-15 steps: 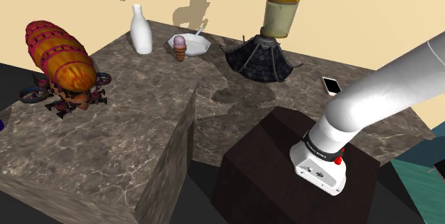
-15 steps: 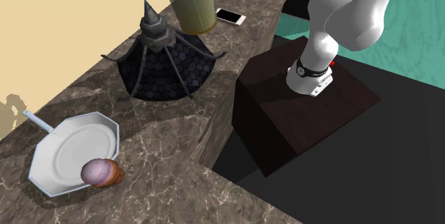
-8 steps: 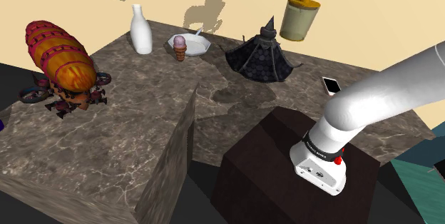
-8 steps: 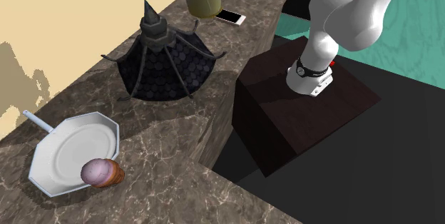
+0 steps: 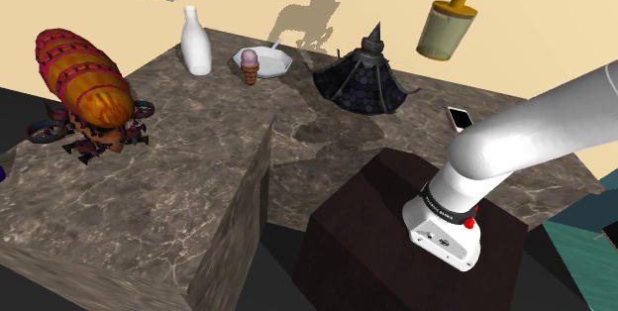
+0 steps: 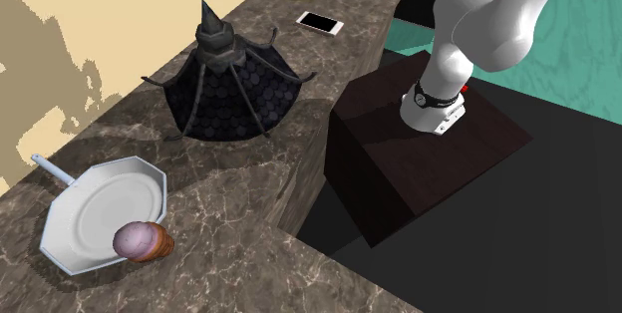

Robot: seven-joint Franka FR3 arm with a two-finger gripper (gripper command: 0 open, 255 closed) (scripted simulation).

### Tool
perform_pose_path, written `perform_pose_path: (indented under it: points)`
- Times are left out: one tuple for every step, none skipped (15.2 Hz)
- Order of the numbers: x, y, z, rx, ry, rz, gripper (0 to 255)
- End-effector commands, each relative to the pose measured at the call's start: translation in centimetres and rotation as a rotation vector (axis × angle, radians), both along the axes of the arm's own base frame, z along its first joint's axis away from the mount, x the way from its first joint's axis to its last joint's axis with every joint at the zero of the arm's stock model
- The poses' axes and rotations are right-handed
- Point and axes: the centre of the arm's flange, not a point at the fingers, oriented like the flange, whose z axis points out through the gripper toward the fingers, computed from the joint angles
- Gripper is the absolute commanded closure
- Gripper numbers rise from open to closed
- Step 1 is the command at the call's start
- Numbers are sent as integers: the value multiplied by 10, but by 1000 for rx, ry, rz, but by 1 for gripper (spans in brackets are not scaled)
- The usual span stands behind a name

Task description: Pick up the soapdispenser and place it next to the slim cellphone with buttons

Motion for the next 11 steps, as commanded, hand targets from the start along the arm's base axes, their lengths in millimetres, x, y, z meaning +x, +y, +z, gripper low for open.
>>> perform_pose_path:
  points:
    - [-19,-18,1,0,-1,2,255]
    - [-28,-27,1,0,-1,2,255]
    - [-38,-37,1,0,-1,2,255]
    - [-47,-46,1,0,-1,2,255]
    - [-56,-56,1,0,-1,2,255]
    - [-66,-65,1,0,-1,2,255]
    - [-75,-74,1,0,-1,2,255]
    - [-88,-87,1,0,-1,2,255]
    - [-88,-87,-4,0,-1,2,255]
    - [-88,-87,-9,0,-1,2,255]
    - [-88,-87,-15,0,-1,2,255]
